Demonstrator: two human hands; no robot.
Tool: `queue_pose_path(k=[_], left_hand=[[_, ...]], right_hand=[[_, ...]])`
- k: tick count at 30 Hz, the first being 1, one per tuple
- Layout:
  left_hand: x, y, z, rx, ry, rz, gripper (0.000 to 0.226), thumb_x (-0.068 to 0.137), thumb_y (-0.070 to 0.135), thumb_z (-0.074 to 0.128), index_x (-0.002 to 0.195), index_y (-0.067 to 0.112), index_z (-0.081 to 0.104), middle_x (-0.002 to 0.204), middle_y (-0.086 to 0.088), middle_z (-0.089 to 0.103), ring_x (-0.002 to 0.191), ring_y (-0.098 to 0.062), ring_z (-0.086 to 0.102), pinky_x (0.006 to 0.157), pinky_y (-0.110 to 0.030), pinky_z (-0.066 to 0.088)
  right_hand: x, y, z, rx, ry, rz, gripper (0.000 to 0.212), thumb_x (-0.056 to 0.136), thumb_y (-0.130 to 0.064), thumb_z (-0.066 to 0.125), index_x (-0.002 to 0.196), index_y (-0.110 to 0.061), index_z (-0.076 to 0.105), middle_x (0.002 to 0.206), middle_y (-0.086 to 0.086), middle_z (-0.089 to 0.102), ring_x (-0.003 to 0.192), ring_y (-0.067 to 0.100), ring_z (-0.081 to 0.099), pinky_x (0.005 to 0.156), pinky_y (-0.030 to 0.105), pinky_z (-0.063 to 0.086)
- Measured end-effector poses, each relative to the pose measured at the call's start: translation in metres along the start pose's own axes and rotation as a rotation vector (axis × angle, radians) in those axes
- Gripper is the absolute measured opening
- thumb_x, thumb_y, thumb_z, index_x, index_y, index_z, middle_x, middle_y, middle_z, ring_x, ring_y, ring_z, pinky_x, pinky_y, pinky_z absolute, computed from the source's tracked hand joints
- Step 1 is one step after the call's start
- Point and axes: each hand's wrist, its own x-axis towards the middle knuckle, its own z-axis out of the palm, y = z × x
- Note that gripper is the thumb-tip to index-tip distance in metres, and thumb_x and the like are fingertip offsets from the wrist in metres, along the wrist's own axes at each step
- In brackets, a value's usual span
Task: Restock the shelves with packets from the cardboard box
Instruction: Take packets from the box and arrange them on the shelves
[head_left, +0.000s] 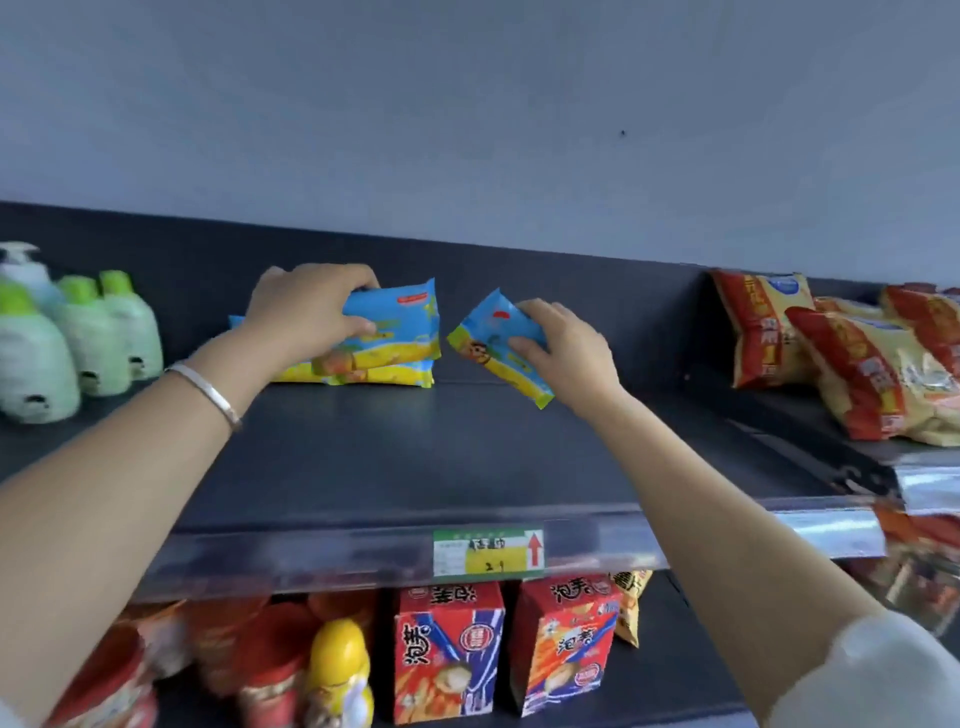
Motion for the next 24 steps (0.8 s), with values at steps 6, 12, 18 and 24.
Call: queue_pose_path(k=[6, 12, 18, 24], left_hand=[[-0.013, -0.095, 0.004, 0.080, -0.042, -0.148, 0.019, 0.084, 0.032, 0.064, 0.101, 0.031, 0.056, 0.088, 0.008, 0.057, 0.100, -0.021, 0.049, 0.083, -0.035, 0.029], [-0.012, -0.151, 0.028, 0.125, -0.164, -0.203, 0.033, 0.086, 0.035, 0.063, 0.116, 0.029, 0.054, 0.112, 0.006, 0.061, 0.111, -0.021, 0.047, 0.083, -0.035, 0.029], [0.010, -0.171, 0.052, 0.106, -0.246, -0.203, 0.036, 0.086, 0.037, 0.063, 0.119, 0.029, 0.052, 0.122, 0.010, 0.057, 0.117, -0.019, 0.045, 0.092, -0.035, 0.029], [0.032, -0.167, 0.070, 0.067, -0.296, -0.141, 0.034, 0.088, 0.034, 0.061, 0.119, 0.027, 0.051, 0.124, 0.008, 0.056, 0.115, -0.019, 0.045, 0.092, -0.036, 0.028]], right_hand=[[0.061, -0.058, 0.078, -0.165, -0.242, -0.130, 0.034, 0.094, -0.030, 0.047, 0.128, -0.031, 0.047, 0.117, -0.002, 0.054, 0.105, 0.024, 0.056, 0.089, 0.039, 0.034], [0.103, -0.084, 0.136, -0.269, -0.465, -0.179, 0.038, 0.095, -0.030, 0.047, 0.133, -0.029, 0.043, 0.124, 0.002, 0.051, 0.116, 0.027, 0.049, 0.093, 0.041, 0.032], [0.118, -0.084, 0.165, -0.264, -0.337, -0.191, 0.043, 0.088, -0.031, 0.061, 0.128, -0.029, 0.046, 0.123, 0.003, 0.044, 0.115, 0.028, 0.042, 0.093, 0.042, 0.036], [0.119, -0.075, 0.174, -0.280, -0.236, -0.198, 0.044, 0.084, -0.043, 0.064, 0.120, -0.025, 0.048, 0.124, 0.002, 0.043, 0.115, 0.027, 0.041, 0.092, 0.041, 0.037]])
